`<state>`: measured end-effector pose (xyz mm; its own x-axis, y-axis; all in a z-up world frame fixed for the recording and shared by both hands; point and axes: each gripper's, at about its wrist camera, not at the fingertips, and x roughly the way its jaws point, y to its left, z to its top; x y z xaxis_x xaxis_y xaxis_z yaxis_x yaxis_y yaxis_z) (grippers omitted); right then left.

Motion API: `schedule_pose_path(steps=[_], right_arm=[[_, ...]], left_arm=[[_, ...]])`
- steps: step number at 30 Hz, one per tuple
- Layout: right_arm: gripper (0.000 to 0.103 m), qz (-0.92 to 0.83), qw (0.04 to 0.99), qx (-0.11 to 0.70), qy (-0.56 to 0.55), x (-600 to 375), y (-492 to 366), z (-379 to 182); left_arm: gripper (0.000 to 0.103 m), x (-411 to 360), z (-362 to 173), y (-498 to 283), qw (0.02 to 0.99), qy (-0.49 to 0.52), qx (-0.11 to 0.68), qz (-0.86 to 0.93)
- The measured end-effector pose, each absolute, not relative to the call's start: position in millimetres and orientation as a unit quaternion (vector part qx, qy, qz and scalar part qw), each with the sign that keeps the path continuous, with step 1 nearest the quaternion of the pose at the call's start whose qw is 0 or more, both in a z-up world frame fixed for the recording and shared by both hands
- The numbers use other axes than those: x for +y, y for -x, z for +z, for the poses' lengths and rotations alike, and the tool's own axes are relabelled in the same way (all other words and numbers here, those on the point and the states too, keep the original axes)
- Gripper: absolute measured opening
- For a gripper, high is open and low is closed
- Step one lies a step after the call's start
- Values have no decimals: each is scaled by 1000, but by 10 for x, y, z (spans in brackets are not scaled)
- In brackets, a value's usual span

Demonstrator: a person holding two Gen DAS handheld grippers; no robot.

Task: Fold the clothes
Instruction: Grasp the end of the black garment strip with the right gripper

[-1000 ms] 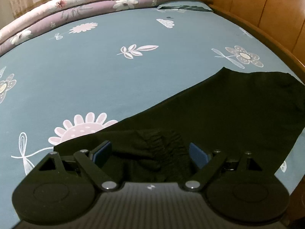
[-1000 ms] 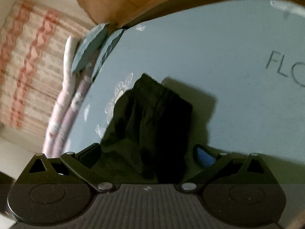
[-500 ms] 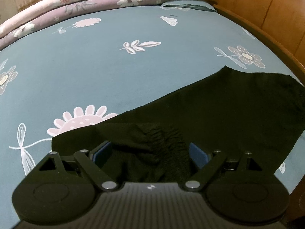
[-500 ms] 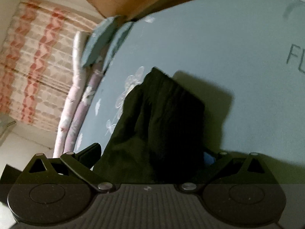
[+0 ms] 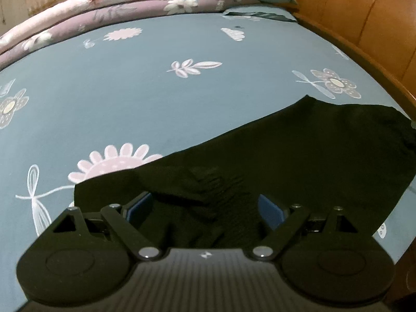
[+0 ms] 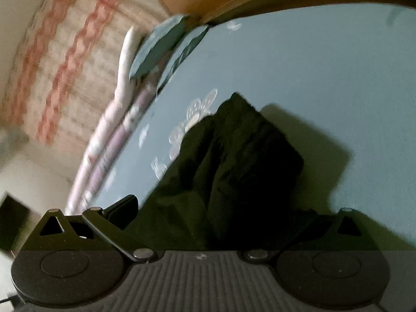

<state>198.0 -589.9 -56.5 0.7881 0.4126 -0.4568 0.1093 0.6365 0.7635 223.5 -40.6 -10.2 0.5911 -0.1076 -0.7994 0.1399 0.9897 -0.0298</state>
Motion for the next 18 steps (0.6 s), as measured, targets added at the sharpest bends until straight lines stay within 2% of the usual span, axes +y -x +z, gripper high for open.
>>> schedule_pose_path(steps=[5, 7, 10, 12, 14, 18], right_arm=[[103, 98, 844, 301, -432, -6008, -2189, -598], [99, 88, 845, 305, -431, -6014, -2157, -602], [82, 69, 844, 308, -433, -6038, -2078, -616], [60, 52, 841, 315, -437, -6072, -2048, -637], [46, 36, 840, 327, -431, -6090, -2039, -648], [40, 13, 840, 339, -424, -6039, -2029, -613]], left_arm=[[88, -441, -73, -2210, 894, -23, 441, -76], [88, -448, -62, -2185, 895, -27, 437, -80], [88, -402, -83, -2181, 894, -22, 441, -74], [88, -362, -103, -2189, 893, -15, 444, -69], [88, -336, -109, -2189, 893, -9, 444, -69], [88, -318, -105, -2178, 895, -11, 440, -74]])
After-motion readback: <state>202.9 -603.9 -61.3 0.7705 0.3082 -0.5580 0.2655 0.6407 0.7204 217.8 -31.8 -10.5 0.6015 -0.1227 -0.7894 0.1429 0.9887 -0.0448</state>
